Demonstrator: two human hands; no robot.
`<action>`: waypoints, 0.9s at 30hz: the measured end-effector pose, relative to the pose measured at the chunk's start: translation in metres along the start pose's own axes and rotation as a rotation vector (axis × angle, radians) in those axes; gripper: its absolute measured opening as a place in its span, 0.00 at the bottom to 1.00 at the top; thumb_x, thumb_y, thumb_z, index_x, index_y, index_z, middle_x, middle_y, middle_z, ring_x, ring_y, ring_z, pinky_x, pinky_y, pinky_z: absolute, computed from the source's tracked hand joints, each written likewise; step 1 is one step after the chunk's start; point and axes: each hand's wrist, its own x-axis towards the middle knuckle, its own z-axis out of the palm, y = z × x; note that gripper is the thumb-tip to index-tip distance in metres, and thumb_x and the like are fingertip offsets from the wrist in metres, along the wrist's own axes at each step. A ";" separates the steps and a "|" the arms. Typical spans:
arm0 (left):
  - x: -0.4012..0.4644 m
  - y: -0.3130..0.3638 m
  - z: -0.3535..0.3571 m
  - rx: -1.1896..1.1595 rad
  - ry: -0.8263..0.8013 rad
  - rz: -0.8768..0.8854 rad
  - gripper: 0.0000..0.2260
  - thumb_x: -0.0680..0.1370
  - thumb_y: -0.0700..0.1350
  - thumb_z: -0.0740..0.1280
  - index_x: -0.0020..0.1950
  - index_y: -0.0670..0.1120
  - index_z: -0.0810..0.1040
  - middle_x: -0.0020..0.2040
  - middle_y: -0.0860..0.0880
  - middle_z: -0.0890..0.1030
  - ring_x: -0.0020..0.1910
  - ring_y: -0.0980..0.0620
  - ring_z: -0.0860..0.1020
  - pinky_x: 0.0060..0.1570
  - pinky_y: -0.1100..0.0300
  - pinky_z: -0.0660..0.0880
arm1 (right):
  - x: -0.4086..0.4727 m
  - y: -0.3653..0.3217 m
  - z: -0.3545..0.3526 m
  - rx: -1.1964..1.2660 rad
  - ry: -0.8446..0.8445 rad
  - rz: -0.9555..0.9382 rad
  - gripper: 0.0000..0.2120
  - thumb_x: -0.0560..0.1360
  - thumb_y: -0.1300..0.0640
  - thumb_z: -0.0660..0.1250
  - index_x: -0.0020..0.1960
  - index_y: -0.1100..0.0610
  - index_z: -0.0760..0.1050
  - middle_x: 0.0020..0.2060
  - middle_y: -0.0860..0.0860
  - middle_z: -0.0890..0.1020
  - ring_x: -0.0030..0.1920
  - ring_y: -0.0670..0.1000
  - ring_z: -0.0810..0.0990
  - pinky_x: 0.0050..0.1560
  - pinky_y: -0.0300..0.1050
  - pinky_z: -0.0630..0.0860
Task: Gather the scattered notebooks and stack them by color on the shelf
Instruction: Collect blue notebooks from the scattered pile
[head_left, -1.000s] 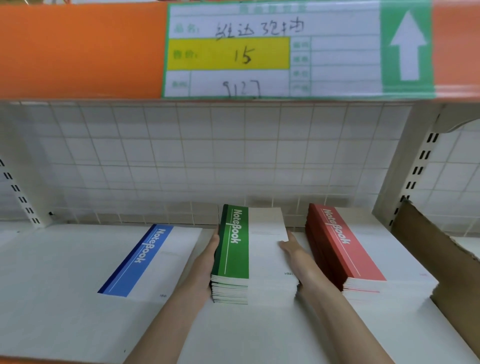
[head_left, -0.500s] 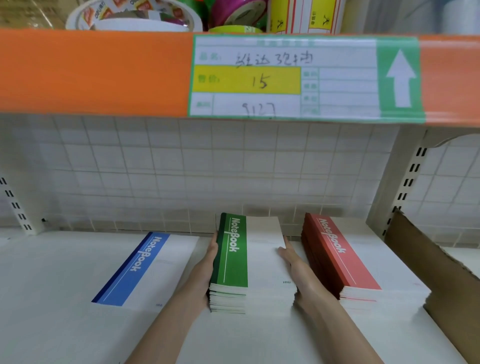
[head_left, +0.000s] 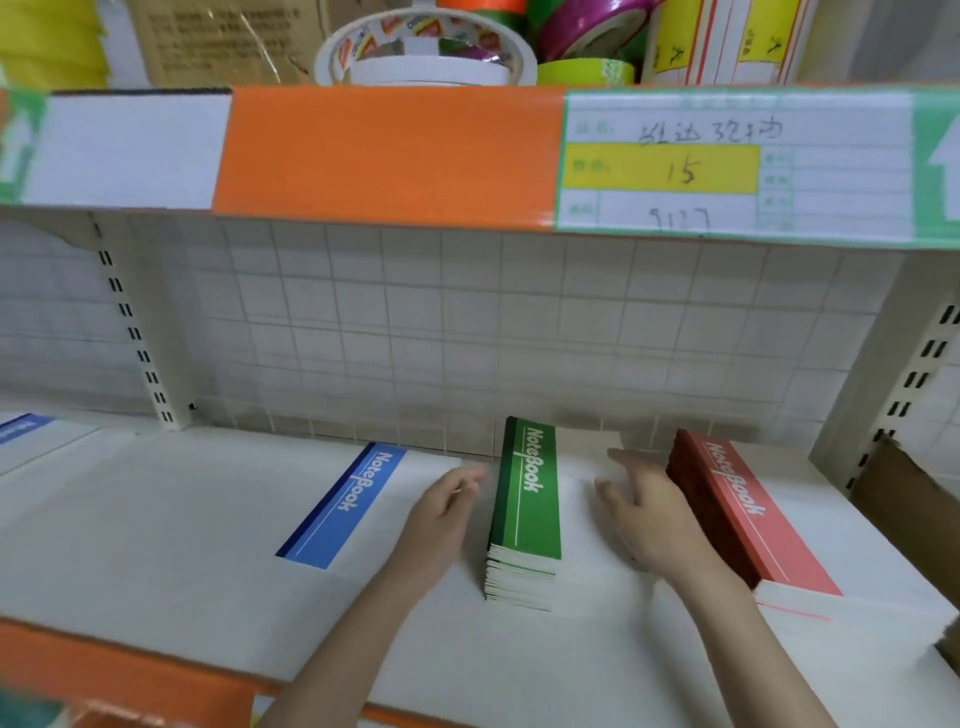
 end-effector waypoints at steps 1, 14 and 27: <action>-0.004 0.000 -0.008 0.127 0.002 0.039 0.10 0.83 0.46 0.57 0.60 0.58 0.73 0.61 0.59 0.75 0.62 0.62 0.72 0.60 0.70 0.68 | 0.000 -0.010 0.004 -0.077 -0.020 -0.042 0.22 0.80 0.54 0.59 0.73 0.57 0.63 0.73 0.56 0.64 0.70 0.57 0.67 0.67 0.46 0.64; -0.065 -0.025 -0.136 0.626 0.157 0.078 0.14 0.82 0.47 0.59 0.67 0.47 0.71 0.61 0.51 0.74 0.61 0.54 0.73 0.59 0.69 0.67 | -0.018 -0.129 0.123 -0.220 -0.247 -0.482 0.22 0.80 0.51 0.55 0.74 0.51 0.60 0.74 0.48 0.62 0.72 0.49 0.62 0.70 0.43 0.60; -0.139 -0.050 -0.301 1.138 0.221 -0.177 0.22 0.82 0.55 0.54 0.74 0.47 0.63 0.72 0.49 0.66 0.69 0.49 0.67 0.68 0.55 0.64 | -0.069 -0.250 0.256 -0.286 -0.456 -0.714 0.24 0.81 0.50 0.54 0.76 0.52 0.56 0.75 0.50 0.59 0.73 0.50 0.62 0.73 0.44 0.51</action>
